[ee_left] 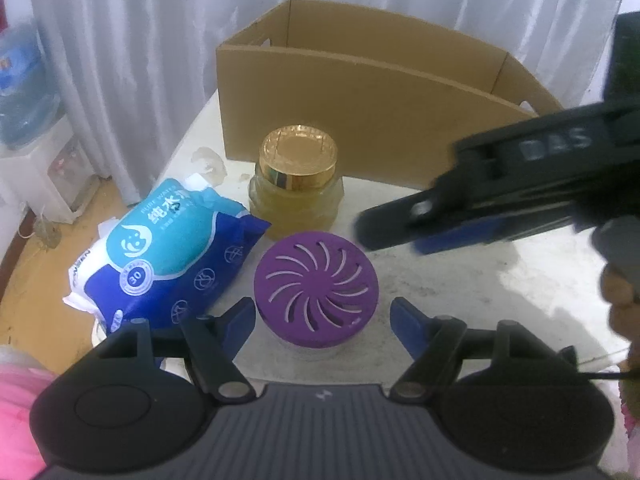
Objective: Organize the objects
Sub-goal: 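Move the right gripper toward the purple-lidded jar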
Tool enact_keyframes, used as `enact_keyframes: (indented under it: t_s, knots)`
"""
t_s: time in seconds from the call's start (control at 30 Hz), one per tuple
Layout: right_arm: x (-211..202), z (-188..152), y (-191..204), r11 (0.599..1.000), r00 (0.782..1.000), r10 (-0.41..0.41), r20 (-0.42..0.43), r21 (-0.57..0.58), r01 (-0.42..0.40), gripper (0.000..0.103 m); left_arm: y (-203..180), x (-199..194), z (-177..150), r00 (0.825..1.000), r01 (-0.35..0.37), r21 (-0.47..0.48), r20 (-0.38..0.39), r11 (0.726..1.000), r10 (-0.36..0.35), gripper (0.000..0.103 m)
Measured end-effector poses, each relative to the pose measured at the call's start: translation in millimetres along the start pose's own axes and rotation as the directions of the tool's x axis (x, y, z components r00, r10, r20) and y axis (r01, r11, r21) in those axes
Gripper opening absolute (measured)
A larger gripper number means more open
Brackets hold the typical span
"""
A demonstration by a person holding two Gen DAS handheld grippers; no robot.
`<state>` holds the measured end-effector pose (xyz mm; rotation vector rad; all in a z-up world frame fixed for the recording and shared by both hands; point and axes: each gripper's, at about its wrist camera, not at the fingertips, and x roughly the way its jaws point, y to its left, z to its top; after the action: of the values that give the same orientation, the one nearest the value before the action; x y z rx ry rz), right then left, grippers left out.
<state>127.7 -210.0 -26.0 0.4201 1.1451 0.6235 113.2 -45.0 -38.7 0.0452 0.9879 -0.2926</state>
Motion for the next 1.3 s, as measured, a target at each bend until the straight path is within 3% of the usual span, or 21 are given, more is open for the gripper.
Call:
enact_keyframes:
  t_s: [0.2, 0.3, 0.83, 0.9, 1.0, 1.2, 1.3]
  knots:
    - [35, 1, -3, 0.998, 0.996, 0.045, -0.072, 0.045, -0.042, 0.049, -6, 4, 0, 1.0, 0.025, 0.014, -0.007, 1.0, -0.025, 0.075]
    - [29, -2, -3, 0.998, 0.995, 0.053, -0.078, 0.04, -0.05, 0.048, -16, 5, 0, 0.999, 0.035, 0.033, -0.008, 0.999, -0.035, 0.075]
    - [-18, -13, -58, 0.987, 0.999, -0.036, 0.029, 0.159, 0.031, 0.051, -84, 24, 17, 0.99, 0.142, 0.152, -0.02, 0.978, -0.141, 0.076]
    - [-23, -15, -64, 0.985, 0.998, -0.044, 0.05, 0.171, 0.035, 0.051, -87, 23, 17, 0.989, 0.148, 0.148, -0.019, 0.978, -0.147, 0.083]
    - [-35, -21, -68, 0.982, 0.993, -0.046, 0.111, 0.187, 0.025, 0.062, -89, 17, 14, 0.99, 0.137, 0.146, 0.0, 0.98, -0.139, 0.091]
    - [-63, -36, -65, 0.978, 0.972, -0.085, 0.22, 0.204, 0.039, 0.078, -87, 1, 3, 0.986, 0.162, 0.146, 0.026, 0.976, -0.167, 0.092]
    - [-78, -42, -57, 0.979, 0.956, -0.133, 0.262, 0.184, 0.085, 0.083, -88, -11, -2, 0.979, 0.187, 0.149, 0.048, 0.971, -0.196, 0.093]
